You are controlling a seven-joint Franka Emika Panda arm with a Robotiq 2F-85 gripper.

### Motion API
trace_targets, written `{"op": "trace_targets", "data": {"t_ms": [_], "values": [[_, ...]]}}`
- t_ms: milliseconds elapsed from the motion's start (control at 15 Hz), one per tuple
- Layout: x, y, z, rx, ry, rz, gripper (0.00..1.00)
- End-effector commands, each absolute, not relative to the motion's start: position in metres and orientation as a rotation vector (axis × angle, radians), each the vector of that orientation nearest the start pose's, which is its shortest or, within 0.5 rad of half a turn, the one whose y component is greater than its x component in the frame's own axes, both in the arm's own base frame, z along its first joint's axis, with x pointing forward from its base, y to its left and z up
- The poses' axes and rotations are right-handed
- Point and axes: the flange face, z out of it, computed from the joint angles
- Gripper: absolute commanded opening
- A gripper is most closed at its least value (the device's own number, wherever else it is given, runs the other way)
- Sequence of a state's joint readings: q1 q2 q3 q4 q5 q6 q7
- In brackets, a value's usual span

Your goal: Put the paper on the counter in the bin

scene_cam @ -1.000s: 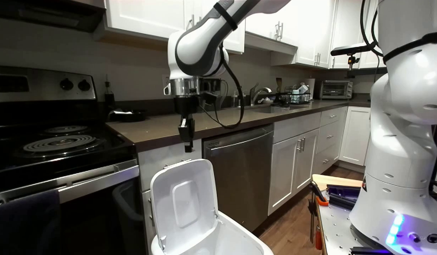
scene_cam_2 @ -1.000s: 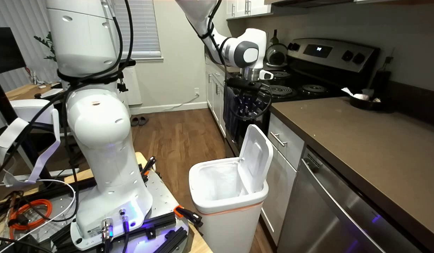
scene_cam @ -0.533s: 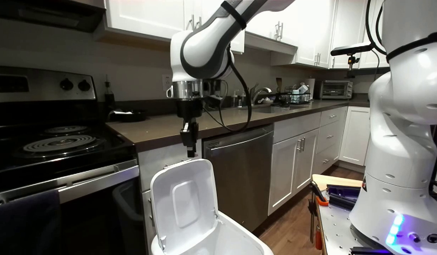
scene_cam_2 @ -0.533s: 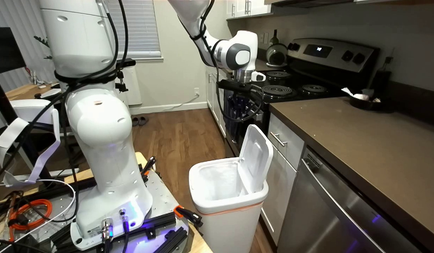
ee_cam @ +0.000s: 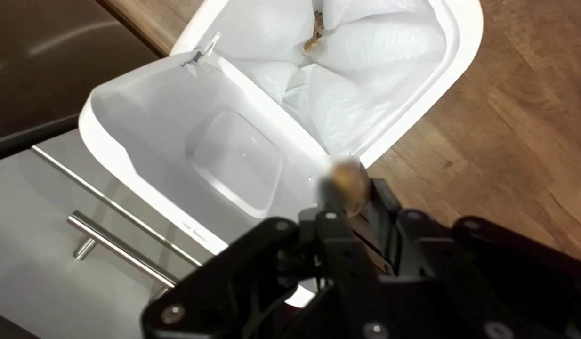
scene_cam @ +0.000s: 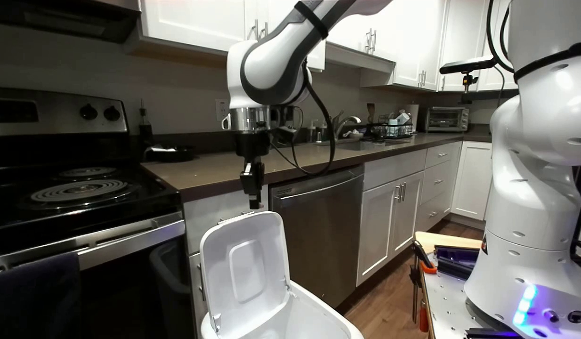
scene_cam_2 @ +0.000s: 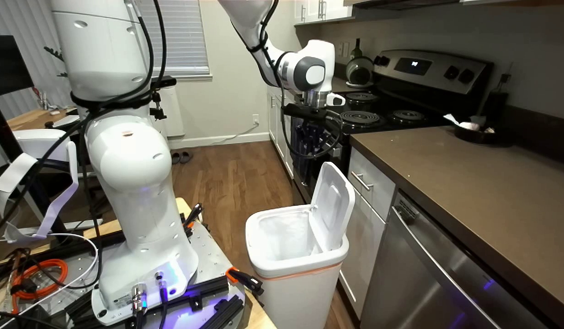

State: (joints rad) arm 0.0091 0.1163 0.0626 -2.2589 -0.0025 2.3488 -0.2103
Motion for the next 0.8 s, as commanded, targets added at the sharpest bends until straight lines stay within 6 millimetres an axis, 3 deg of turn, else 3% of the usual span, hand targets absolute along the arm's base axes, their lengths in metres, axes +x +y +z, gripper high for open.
{"op": "trace_targets", "data": {"t_ms": [0,67,200,600,733], "values": [[0.5281,0.0372,0.3094,-3.105,-0.434,0.037,0.05],[0.5275,0.0383,0.3100,-3.106,-0.429,0.033,0.45],[0.5269,0.0389,0.3102,-3.104,-0.433,0.033,0.52],[0.5235,0.0437,0.3094,-3.106,-0.442,0.035,0.91],[0.5243,0.0420,0.3098,-3.104,-0.436,0.051,0.99]]}}
